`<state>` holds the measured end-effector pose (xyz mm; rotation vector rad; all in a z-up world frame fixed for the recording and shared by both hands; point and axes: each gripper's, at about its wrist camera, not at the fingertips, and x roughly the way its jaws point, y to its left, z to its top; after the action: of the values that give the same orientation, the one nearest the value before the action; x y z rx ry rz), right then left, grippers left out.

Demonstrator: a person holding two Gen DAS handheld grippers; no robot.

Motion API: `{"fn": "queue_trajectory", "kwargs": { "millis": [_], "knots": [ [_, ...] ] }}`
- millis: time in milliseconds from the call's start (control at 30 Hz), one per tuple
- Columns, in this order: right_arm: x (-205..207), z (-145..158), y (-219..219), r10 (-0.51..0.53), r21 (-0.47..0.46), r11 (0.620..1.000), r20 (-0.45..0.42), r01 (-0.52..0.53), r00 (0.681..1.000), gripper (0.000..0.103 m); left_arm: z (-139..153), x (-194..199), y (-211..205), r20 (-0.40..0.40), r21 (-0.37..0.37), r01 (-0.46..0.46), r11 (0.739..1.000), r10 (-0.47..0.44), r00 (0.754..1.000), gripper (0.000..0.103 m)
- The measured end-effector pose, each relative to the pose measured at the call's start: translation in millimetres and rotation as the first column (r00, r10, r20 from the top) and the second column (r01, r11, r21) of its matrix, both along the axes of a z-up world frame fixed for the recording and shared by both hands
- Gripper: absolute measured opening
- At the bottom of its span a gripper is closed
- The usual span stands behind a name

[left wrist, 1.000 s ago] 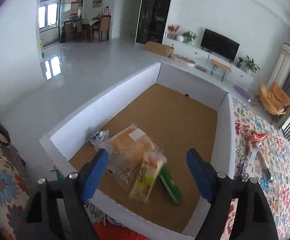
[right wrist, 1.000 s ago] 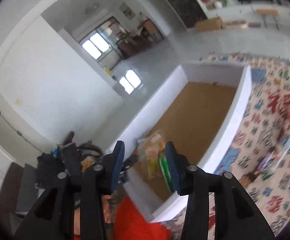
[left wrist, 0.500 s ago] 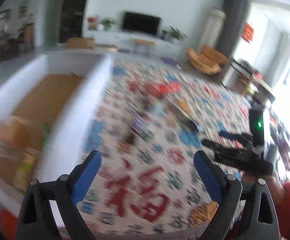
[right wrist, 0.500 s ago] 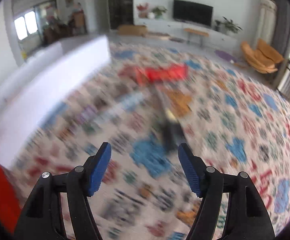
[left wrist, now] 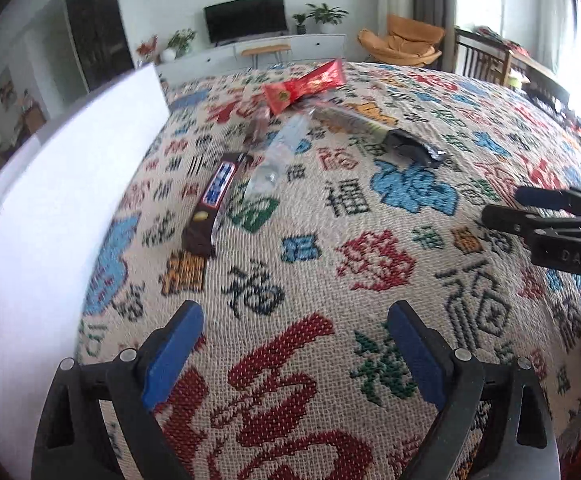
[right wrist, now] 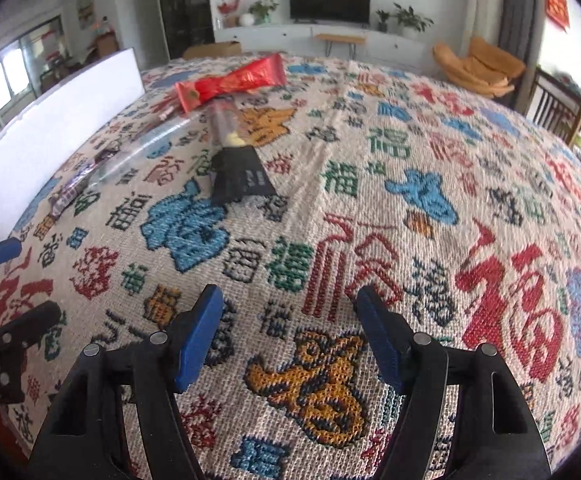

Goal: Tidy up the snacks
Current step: 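Move both grippers back over the blanket toward the remaining snacks, then grasp the clear tube packet with black end with the right gripper and lift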

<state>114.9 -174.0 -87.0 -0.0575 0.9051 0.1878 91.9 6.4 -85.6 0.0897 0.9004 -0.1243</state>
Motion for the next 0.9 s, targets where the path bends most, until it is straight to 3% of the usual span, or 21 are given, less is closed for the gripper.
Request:
{"fn": "queue_trajectory", "kwargs": {
  "millis": [167, 267, 567, 733, 900],
  "knots": [
    [-1, -3, 6, -0.010, -0.047, 0.999, 0.003, 0.010, 1.000, 0.078, -2, 3, 18, 0.002, -0.098, -0.036, 0.994, 0.036, 0.999, 0.093],
    [3, -4, 3, -0.017, -0.027, 0.999, -0.005, 0.017, 1.000, 0.079, -2, 1, 21, 0.011, -0.132, -0.038, 0.991, 0.039, 0.999, 0.093],
    [4, -5, 6, -0.017, -0.033, 0.999, -0.004, 0.017, 1.000, 0.079, -4, 5, 12, -0.012, -0.088, -0.012, 0.996, 0.011, 1.000, 0.100],
    [3, -3, 7, -0.006, -0.030, 1.000, 0.002, 0.006, 1.000, 0.079, -3, 4, 14, -0.007, -0.106, -0.016, 0.994, 0.015, 1.000, 0.100],
    [26, 28, 27, 0.070, -0.026, 0.997, 0.046, -0.069, 0.996, 0.079, -3, 5, 15, -0.007, -0.108, -0.020, 0.994, 0.019, 1.000, 0.100]
  ]
}}
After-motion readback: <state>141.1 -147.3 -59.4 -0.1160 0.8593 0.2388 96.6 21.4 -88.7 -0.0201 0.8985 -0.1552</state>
